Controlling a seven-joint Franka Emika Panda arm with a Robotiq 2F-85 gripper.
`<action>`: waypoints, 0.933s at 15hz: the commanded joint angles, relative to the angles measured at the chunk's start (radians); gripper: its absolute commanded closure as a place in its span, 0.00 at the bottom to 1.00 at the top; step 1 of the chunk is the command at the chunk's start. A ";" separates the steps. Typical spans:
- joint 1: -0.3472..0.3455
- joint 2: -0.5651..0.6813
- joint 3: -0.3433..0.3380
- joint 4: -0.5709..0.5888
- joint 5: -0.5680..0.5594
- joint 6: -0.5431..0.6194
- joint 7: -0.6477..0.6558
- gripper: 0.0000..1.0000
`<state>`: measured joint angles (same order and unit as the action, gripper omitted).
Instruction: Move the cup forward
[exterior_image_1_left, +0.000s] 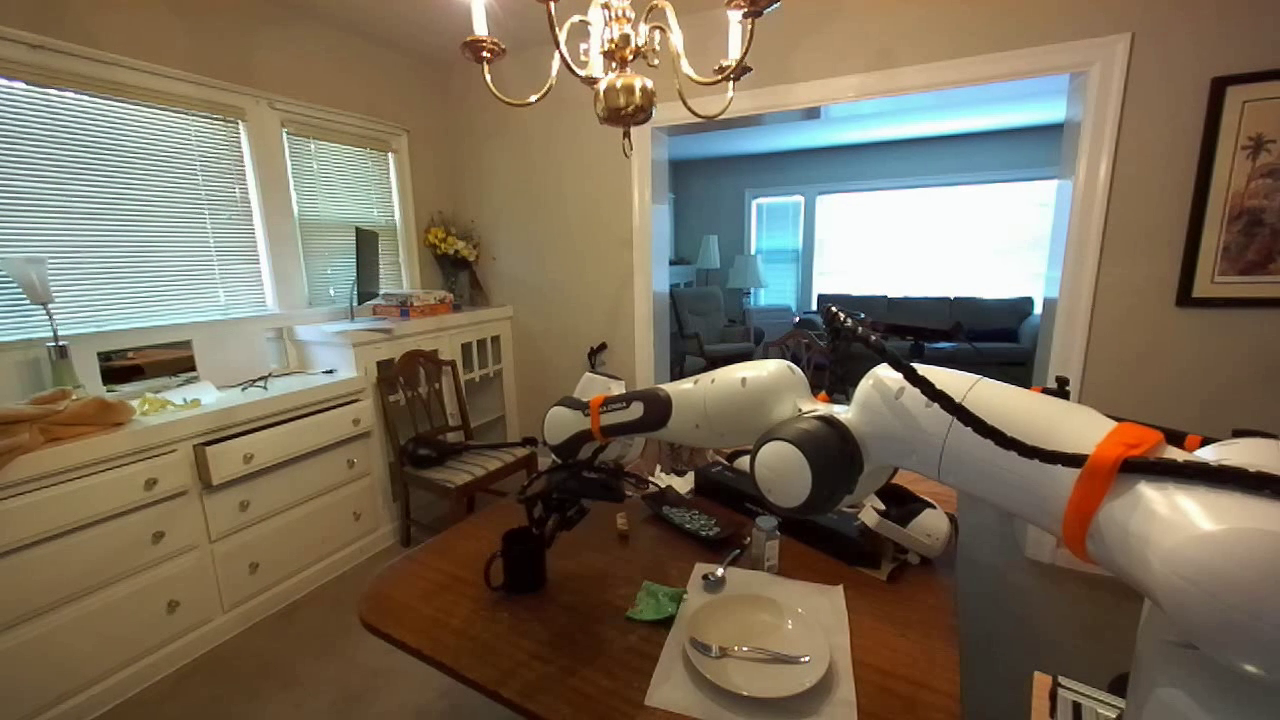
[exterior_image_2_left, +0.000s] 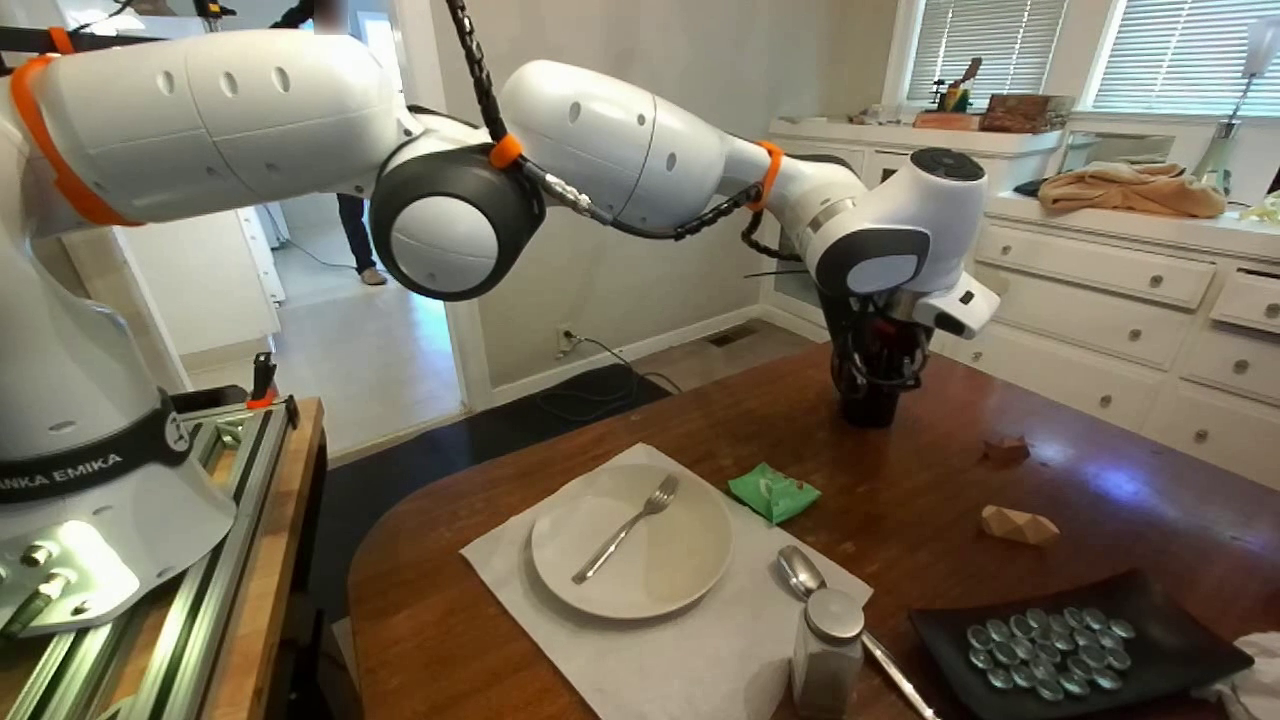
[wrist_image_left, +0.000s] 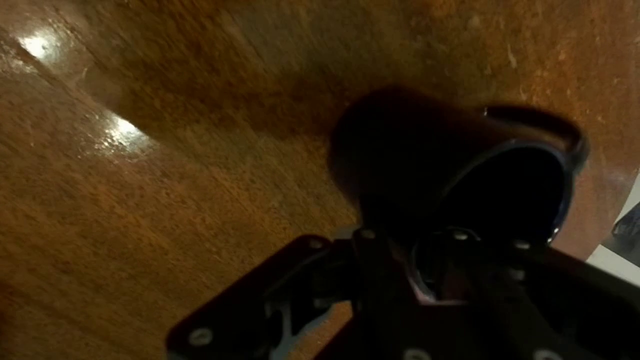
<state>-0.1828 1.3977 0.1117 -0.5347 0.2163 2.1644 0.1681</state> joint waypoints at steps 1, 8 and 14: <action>-0.002 0.014 0.006 0.021 0.001 -0.006 -0.008 1.00; 0.038 -0.097 -0.122 -0.029 -0.107 -0.204 0.116 0.98; 0.126 -0.201 -0.266 -0.035 -0.245 -0.442 0.318 0.98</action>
<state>-0.1040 1.2561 -0.0894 -0.5345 0.0276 1.8040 0.3744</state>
